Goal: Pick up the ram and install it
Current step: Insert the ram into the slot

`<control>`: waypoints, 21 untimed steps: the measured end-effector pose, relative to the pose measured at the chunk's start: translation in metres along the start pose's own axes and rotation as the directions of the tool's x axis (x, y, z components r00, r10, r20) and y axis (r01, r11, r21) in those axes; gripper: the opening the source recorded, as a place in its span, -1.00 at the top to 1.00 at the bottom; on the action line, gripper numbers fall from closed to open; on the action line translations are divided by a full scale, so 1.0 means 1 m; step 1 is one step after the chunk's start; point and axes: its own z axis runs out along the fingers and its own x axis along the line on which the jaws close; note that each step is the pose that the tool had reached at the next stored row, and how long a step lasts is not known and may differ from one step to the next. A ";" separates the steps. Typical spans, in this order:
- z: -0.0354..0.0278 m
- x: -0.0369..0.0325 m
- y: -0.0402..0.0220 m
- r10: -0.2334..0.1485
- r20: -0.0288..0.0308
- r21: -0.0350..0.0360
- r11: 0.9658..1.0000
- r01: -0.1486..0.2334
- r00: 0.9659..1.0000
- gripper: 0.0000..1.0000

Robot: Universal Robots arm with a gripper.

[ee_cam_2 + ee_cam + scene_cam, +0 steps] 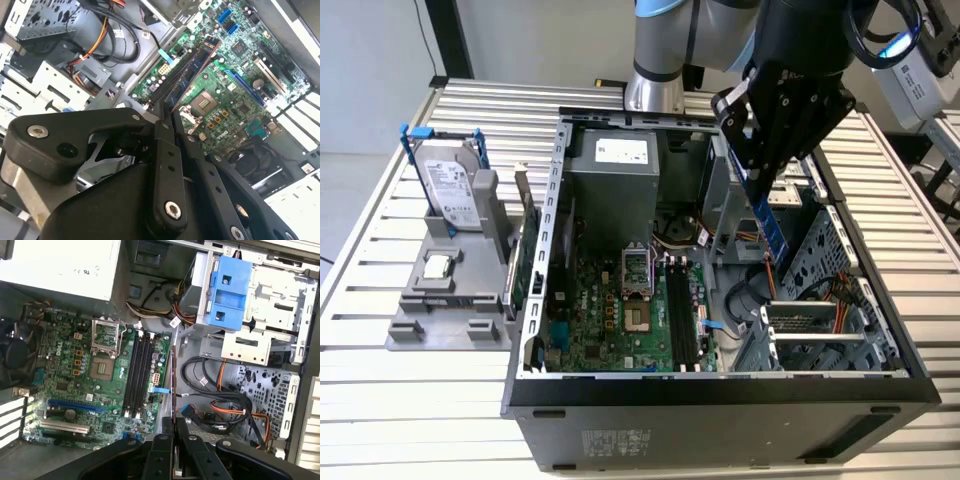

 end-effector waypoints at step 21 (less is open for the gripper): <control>0.0075 0.0098 0.0019 0.083 0.003 0.006 0.997 -0.083 0.997 1.00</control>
